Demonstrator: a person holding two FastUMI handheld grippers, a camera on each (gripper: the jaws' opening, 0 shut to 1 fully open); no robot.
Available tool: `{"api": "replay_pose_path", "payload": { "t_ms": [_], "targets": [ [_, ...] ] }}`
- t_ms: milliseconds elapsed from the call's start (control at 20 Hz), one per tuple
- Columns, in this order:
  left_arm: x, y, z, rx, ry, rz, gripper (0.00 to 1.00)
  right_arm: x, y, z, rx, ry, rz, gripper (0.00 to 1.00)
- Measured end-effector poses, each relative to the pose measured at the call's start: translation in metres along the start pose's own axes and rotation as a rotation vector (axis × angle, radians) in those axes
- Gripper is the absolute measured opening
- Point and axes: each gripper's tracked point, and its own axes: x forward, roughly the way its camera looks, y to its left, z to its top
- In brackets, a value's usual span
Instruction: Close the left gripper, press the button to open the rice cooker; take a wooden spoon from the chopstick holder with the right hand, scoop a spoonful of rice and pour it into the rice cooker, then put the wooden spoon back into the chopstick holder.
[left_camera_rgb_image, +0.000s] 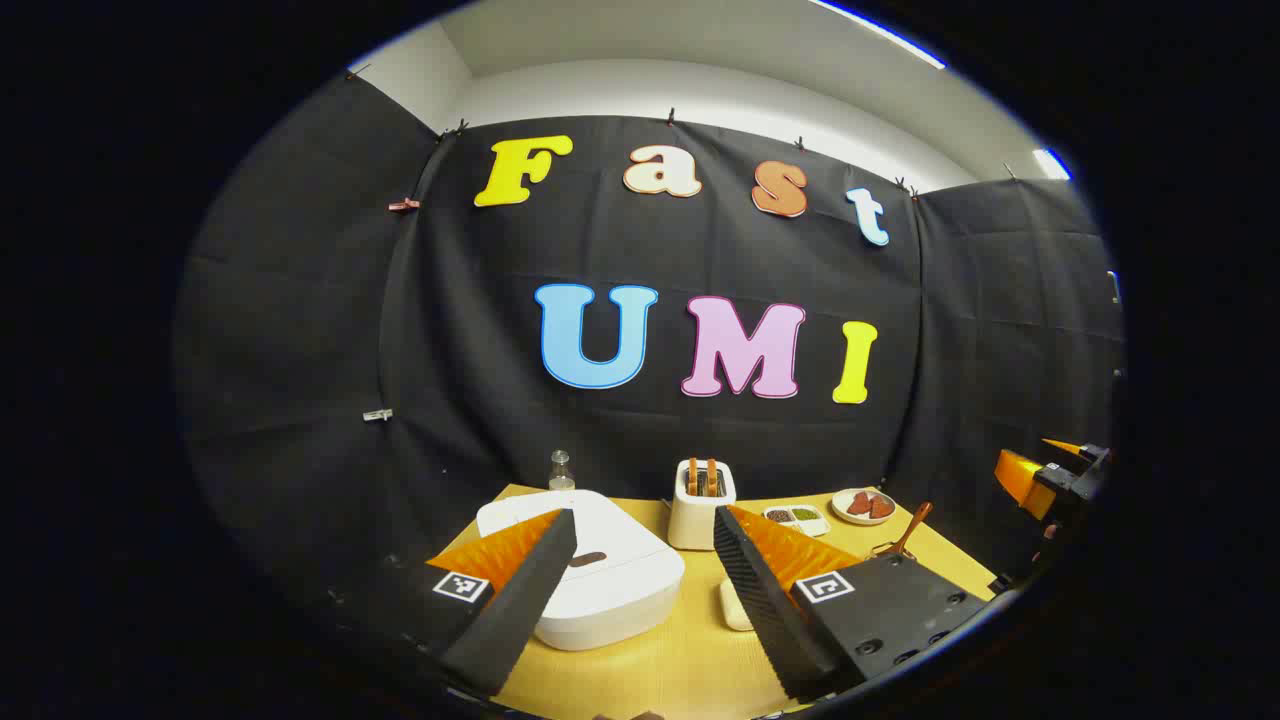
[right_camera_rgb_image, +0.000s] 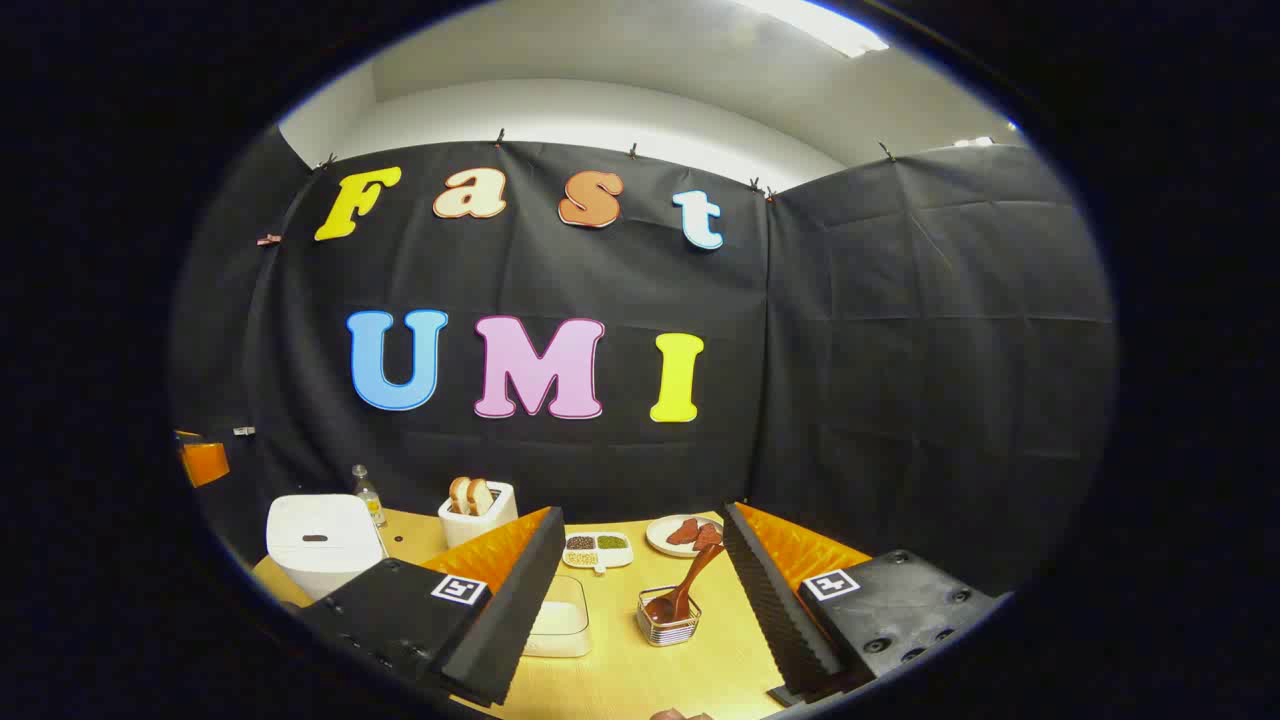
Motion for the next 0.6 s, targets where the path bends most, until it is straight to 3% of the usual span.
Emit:
{"api": "replay_pose_path", "payload": {
  "t_ms": [450,600],
  "targets": [
    [-0.004,0.011,-0.004,0.005,-0.003,0.010,0.96,0.003,0.036,-0.004,-0.020,0.010,0.076,0.99],
    [-0.001,0.009,-0.003,0.008,-0.001,0.011,0.96,0.008,0.030,-0.004,-0.050,0.011,0.062,0.98]
  ]
}}
